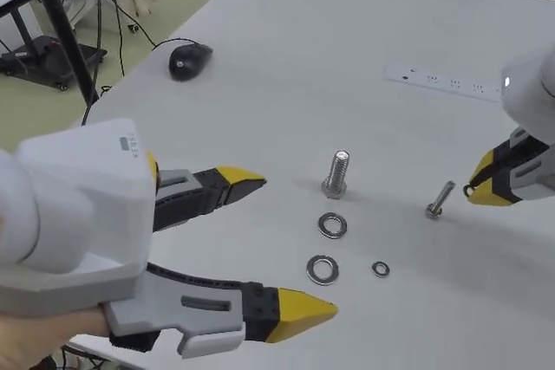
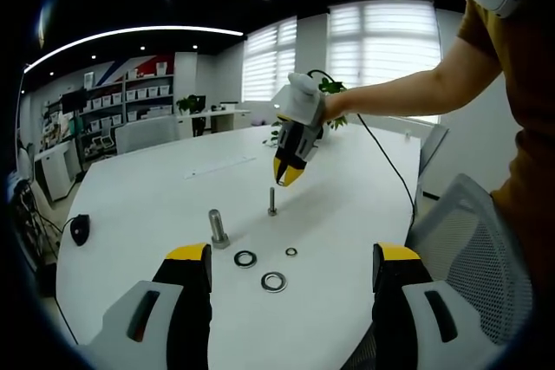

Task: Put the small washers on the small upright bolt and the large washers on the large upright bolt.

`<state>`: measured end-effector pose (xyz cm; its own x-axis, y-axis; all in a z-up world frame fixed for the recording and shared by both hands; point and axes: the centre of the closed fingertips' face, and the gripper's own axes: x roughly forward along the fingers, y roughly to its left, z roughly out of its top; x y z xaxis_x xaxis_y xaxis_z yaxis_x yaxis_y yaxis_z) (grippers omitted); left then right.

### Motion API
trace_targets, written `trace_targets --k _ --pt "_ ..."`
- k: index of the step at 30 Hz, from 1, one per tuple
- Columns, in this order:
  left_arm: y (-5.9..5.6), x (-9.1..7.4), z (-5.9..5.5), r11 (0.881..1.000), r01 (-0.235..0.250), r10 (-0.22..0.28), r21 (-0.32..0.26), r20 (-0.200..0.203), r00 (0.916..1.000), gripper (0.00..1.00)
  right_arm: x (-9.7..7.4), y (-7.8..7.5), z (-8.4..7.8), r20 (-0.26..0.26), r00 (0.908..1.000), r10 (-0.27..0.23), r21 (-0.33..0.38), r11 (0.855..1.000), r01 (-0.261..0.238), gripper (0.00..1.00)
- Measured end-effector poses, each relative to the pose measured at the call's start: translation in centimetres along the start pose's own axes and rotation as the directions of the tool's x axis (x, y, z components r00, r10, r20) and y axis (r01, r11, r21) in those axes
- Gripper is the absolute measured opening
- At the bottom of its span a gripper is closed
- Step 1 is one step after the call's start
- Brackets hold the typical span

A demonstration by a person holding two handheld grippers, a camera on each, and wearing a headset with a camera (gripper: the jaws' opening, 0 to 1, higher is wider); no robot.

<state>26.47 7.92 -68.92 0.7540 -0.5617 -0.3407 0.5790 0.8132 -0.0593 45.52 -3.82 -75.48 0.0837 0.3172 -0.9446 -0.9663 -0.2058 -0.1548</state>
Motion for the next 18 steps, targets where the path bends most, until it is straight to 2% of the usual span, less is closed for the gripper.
trace_targets --k 8,18 --pt "0.2 0.1 -0.2 1.0 -0.005 0.005 -0.005 -0.002 1.0 0.75 0.4 -0.3 1.0 -0.01 0.9999 0.014 -0.04 0.999 -0.014 0.12" --pt "0.5 0.1 -0.3 1.0 -0.009 0.009 -0.012 0.001 1.0 0.75 1.2 -0.2 0.9 -0.027 0.9989 0.039 -0.048 0.998 -0.04 0.12"
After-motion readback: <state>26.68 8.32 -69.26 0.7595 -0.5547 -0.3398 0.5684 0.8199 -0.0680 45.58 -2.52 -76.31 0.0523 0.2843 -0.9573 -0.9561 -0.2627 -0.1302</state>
